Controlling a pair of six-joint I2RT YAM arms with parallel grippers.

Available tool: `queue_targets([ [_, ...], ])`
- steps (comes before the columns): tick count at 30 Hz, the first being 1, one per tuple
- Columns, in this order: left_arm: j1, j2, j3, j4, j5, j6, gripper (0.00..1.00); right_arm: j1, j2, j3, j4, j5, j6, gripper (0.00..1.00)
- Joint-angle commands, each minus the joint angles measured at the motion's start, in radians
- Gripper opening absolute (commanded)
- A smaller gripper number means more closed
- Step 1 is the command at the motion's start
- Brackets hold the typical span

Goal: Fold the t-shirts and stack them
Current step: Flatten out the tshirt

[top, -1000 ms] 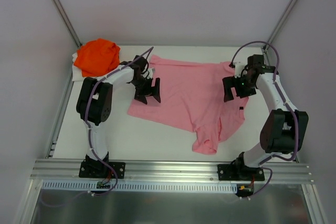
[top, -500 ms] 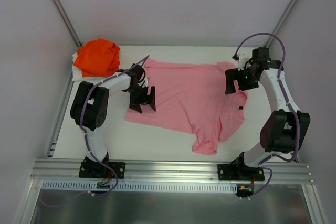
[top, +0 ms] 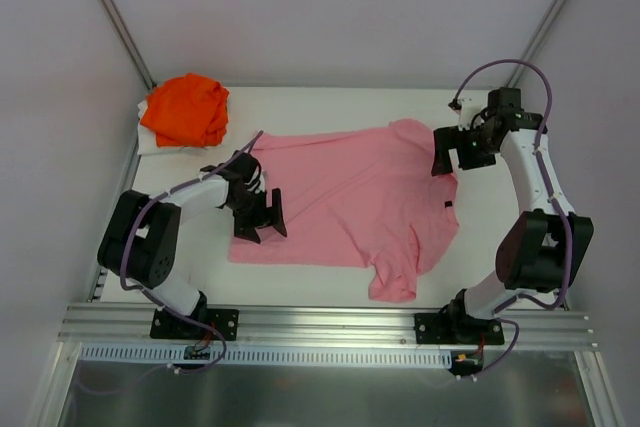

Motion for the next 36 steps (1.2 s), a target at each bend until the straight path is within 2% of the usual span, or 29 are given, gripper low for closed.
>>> queue_targets([
  [1,-0.017,0.032,-0.156,-0.073,-0.088,-0.035,0.81,-0.011,0.005,0.047,-0.018,-0.033,0.008,0.99],
  [5,-0.022,-0.054,-0.193,-0.068,-0.071,-0.058,0.80,-0.014,0.017,0.056,-0.004,-0.041,0.008,0.99],
  [8,-0.030,-0.161,-0.103,-0.079,-0.062,-0.041,0.78,-0.014,0.035,0.076,0.004,-0.045,0.005,1.00],
  [11,-0.028,-0.211,0.106,-0.084,-0.137,-0.009,0.81,-0.014,0.077,0.139,0.010,-0.053,0.005,1.00],
  [12,-0.030,-0.206,0.220,-0.076,-0.186,0.008,0.84,-0.014,0.095,0.197,0.010,-0.053,0.005,0.99],
  [14,-0.028,-0.143,0.331,-0.059,-0.249,0.032,0.86,-0.012,0.175,0.271,-0.001,-0.056,0.019,0.99],
  [16,-0.027,-0.038,0.500,-0.067,-0.344,0.048,0.83,-0.009,0.282,0.412,-0.048,-0.061,0.039,0.99],
  [17,-0.028,-0.005,0.584,-0.035,-0.349,0.080,0.83,-0.008,0.316,0.459,-0.062,-0.064,0.042,1.00],
  [21,-0.024,0.117,0.671,0.148,-0.335,0.154,0.83,0.011,0.440,0.640,-0.084,-0.053,0.037,1.00],
  [25,0.013,0.309,0.867,0.081,-0.297,0.157,0.82,0.046,0.592,0.899,-0.173,-0.015,-0.009,1.00],
  [26,0.022,0.390,0.961,0.023,-0.294,0.158,0.82,0.051,0.630,0.910,-0.173,0.000,-0.021,1.00],
  [29,0.033,0.476,1.057,0.005,-0.278,0.181,0.81,0.072,0.657,0.886,-0.151,0.053,-0.058,0.99],
  [36,0.133,0.589,1.082,0.067,-0.183,0.108,0.78,0.120,0.719,0.831,-0.120,0.148,-0.104,0.99],
])
